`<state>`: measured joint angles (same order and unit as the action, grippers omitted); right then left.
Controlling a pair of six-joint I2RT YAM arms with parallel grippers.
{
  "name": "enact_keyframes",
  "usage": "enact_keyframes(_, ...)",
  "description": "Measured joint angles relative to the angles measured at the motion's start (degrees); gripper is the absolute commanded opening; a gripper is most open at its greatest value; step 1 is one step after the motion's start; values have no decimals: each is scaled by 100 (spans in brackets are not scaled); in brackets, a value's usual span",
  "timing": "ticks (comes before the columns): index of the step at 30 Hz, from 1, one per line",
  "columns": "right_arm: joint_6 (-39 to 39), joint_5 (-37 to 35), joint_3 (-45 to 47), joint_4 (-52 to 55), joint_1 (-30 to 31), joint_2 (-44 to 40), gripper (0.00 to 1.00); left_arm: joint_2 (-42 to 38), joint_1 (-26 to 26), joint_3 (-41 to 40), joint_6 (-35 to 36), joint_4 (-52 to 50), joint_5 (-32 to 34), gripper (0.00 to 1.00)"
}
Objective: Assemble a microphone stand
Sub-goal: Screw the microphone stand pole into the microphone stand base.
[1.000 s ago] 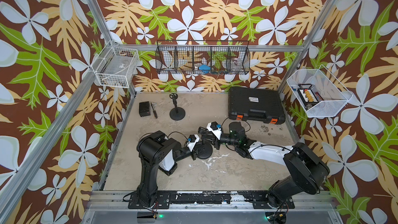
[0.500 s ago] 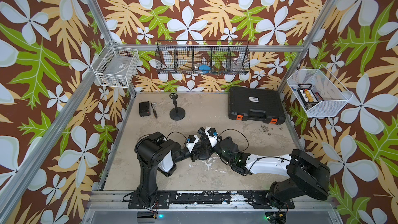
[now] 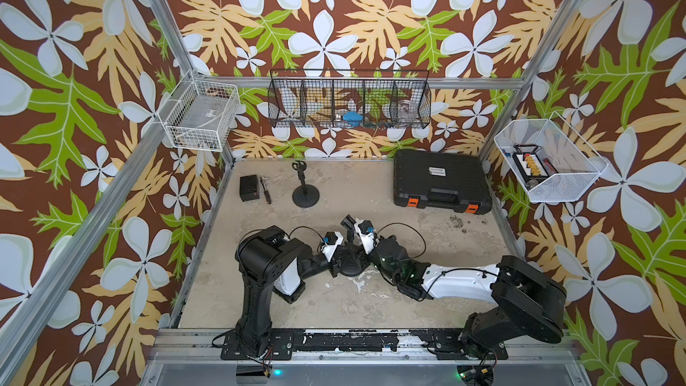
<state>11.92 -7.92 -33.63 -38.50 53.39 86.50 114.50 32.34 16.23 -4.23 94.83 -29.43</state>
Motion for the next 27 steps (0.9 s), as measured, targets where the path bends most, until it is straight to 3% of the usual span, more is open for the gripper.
enact_keyframes(5, -426, 1340, 439, -127, -538, -402, 69, 20, 0, -4, 39, 2, 2, 16)
enact_keyframes(10, -999, 2612, 702, -166, -1108, -643, 63, 37, 0, 13, 96, 4, -17, 15)
enact_keyframes(15, -1384, 3329, 621, -96, -1462, -645, 54, 46, 0, 15, 98, 7, -24, 15)
enact_keyframes(21, -1539, 3943, 452, -72, -1989, -557, 51, 46, -2, 15, 98, 7, -35, 15)
enact_keyframes(27, -1742, 4439, -87, 173, -2065, -297, 51, 46, -2, 11, 98, 7, -35, 15)
